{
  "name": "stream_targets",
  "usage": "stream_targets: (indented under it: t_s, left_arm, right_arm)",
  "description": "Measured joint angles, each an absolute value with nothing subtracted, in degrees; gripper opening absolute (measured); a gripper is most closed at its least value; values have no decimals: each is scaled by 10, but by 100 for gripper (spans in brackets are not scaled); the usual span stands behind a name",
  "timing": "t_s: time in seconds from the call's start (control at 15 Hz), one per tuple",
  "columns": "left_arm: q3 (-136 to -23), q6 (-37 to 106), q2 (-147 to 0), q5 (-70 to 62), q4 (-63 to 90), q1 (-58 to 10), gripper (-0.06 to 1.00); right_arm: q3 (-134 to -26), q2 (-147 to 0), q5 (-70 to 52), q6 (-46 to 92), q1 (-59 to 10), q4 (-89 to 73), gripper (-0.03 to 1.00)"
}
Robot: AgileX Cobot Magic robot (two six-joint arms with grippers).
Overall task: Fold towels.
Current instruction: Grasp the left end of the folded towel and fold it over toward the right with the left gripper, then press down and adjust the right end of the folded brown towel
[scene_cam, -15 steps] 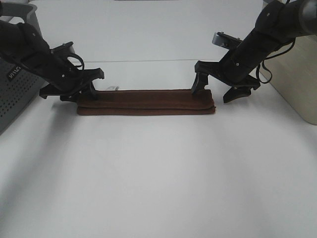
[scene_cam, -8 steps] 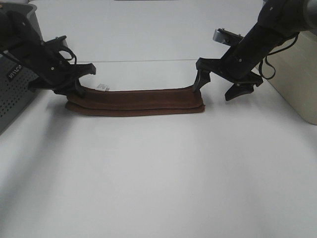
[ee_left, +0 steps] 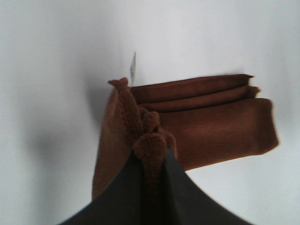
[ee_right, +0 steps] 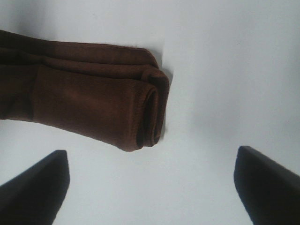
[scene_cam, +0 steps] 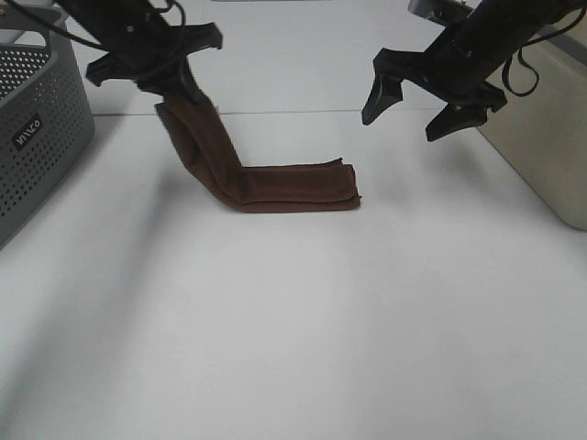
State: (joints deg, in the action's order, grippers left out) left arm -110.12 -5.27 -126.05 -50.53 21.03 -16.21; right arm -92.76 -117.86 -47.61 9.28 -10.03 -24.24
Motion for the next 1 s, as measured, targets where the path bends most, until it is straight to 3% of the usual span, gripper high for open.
stream_targets:
  t_s: [0.4, 0.47, 0.53, 0.67, 0.8, 1.0]
  left_arm:
    - [-1129, -113, -1340, -368, 300, -256, 8]
    - [-1129, -114, -1350, -343, 320, -266, 14]
    - [-1129, -114, -1365, -311, 358, -280, 38]
    - [-1129, -114, -1367, -302, 374, -286, 65]
    - [-1129, -114, -1365, -300, 376, -287, 74]
    - [-1129, -89, -1347, -316, 363, -262, 76]
  right_arm:
    - [-928, -1129, -508, 49, -100, -221, 89]
    - [-928, -1129, -509, 44, -100, -217, 89]
    - [-928, -1129, -511, 36, -100, -211, 89]
    - [-928, -1129, -511, 35, -100, -211, 89]
    - [-928, -1129, -510, 35, -100, -211, 89]
    - [-928, -1143, -505, 49, -105, -260, 89]
